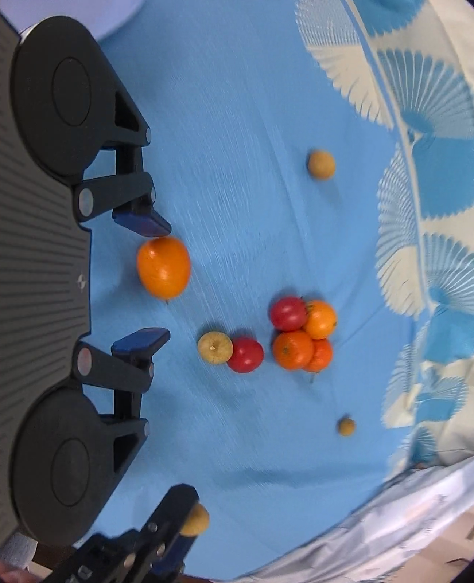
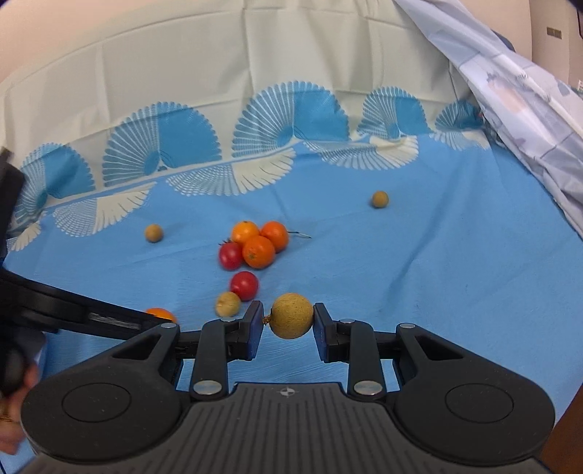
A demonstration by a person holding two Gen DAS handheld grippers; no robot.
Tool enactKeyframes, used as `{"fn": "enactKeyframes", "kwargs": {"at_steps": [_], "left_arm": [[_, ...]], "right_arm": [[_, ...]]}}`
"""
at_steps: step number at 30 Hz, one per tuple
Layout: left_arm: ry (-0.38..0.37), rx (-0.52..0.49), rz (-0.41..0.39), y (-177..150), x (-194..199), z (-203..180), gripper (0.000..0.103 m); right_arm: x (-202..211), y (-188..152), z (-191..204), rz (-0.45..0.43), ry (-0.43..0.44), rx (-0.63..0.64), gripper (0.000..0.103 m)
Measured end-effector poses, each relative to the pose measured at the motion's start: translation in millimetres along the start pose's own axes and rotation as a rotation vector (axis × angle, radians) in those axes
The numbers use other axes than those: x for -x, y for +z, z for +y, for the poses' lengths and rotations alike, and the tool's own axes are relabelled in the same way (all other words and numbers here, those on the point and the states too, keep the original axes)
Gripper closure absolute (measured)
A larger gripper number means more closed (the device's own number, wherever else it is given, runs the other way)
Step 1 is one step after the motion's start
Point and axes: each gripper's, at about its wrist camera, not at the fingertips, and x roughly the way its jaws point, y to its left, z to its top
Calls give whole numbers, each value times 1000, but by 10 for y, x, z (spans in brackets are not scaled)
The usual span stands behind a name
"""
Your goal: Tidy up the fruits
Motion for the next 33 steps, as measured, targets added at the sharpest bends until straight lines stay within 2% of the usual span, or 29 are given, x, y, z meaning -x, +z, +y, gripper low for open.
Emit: {"fn": "enactKeyframes", "kwargs": {"at_steps": [3,4,5,7,10,16,17,19,22,23,24,28,30,33], "left_arm": [[6,0,33,50,-199,0,41],[9,6,17,55,-196,12,46],[7,17,2,56,-172,27,56],[-20,53,-11,62,-129,77,56],[-14,67,-86,58,23,105,58],[-13,94,-174,7,476,121,62],[-9,96,-189,-24,579,130,67],[-2,95,-186,-68,695,157,76],[26,82,-165,-89,644,184,76],[24,88,-158,-95,597,200,82],[22,96,-140,-93,537,211,83],[-9,125,-63,-142,331,292,82],[-33,135,-79,-186,343,326,78],[-77,161,-94,-241,400,390,46]], "right_arm": [[-119,-5,-42,17,3,-8,72],[-170,1,-47,26,5,-9,72],[-203,-7,-54,34,8,-10,72],[-253,1,-69,43,14,-10,72],[-288,8,-82,45,18,-7,72],[-197,31,-25,26,28,15,72],[-153,37,-5,18,31,21,72],[-78,52,41,5,40,40,72],[-32,65,100,-1,41,55,72],[-37,63,100,7,39,46,72],[-43,63,97,12,39,35,72],[-44,28,88,21,33,28,72],[-73,19,68,30,32,24,72],[-152,12,21,47,34,15,72]]}}
